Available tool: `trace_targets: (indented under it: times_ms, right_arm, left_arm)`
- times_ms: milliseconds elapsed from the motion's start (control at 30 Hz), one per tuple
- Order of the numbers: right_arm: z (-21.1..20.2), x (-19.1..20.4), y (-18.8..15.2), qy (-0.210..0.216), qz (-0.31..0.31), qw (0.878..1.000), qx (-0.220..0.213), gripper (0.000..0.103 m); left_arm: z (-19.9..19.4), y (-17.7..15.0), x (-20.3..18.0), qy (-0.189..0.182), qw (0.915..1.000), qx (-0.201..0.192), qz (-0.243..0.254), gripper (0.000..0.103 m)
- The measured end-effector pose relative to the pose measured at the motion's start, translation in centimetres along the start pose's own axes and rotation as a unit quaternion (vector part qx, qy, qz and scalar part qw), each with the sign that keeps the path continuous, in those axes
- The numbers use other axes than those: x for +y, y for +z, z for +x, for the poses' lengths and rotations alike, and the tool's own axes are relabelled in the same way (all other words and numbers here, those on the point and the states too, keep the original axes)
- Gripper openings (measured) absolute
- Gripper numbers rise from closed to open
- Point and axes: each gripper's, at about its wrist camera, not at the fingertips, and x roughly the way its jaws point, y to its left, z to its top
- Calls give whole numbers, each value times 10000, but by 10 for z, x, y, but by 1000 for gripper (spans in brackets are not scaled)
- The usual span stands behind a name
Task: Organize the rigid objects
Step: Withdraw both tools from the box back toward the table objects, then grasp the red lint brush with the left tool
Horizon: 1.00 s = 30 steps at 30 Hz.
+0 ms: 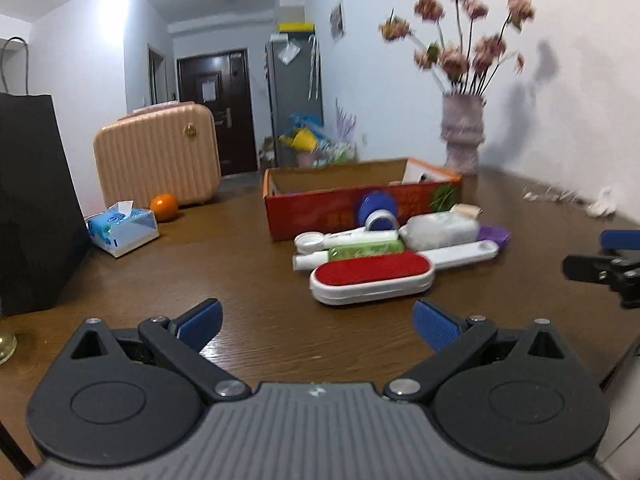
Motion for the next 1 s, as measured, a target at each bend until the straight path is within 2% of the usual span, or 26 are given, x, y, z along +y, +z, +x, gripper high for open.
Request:
trace_targets:
  times_ms: [67, 100, 133, 200, 267, 400, 467, 567, 700, 767, 867, 1000]
  right_arm:
    - [12, -8, -1, 106, 43, 9998, 132, 98]
    - [19, -11, 0, 150, 72, 9996, 209, 90]
    - [27, -17, 2, 185, 153, 9994, 262, 87]
    - [41, -29, 7, 196, 380, 9985, 331, 80]
    - [56, -38, 10, 191, 610, 9973, 357, 76]
    - [96, -58, 16, 376, 1145, 9907, 636, 43]
    - [112, -65, 20, 437, 1408, 9865, 706, 39]
    - [132, -70, 23, 470, 1602, 9830, 765, 33]
    - [155, -67, 23, 327, 1467, 9831, 1045, 14]
    - [159, -65, 21, 305, 1415, 9834, 1092, 13]
    - [160, -64, 21, 307, 1375, 9839, 1102, 13]
    - [160, -68, 19, 312, 1497, 9817, 1138, 13]
  left_arm:
    - [11, 3, 0, 75, 10000, 12, -62, 103]
    - [19, 6, 1, 71, 9999, 39, -153, 103]
    - [27, 7, 3, 41, 9997, 111, -236, 103]
    - [45, 12, 5, -98, 9989, 286, -366, 103]
    - [59, 16, 5, -363, 9980, 283, -424, 103]
    - [92, 30, 10, -548, 9953, 389, -701, 102]
    - [110, 37, 18, -682, 9915, 522, -982, 101]
    - [134, 43, 28, -952, 9839, 772, -1300, 93]
    - [155, 39, 36, -1005, 9753, 1178, -1575, 70]
    - [161, 35, 38, -1108, 9704, 1338, -1679, 63]
    - [164, 31, 42, -1195, 9673, 1323, -1802, 62]
    - [159, 31, 42, -1235, 9679, 1261, -1790, 56]
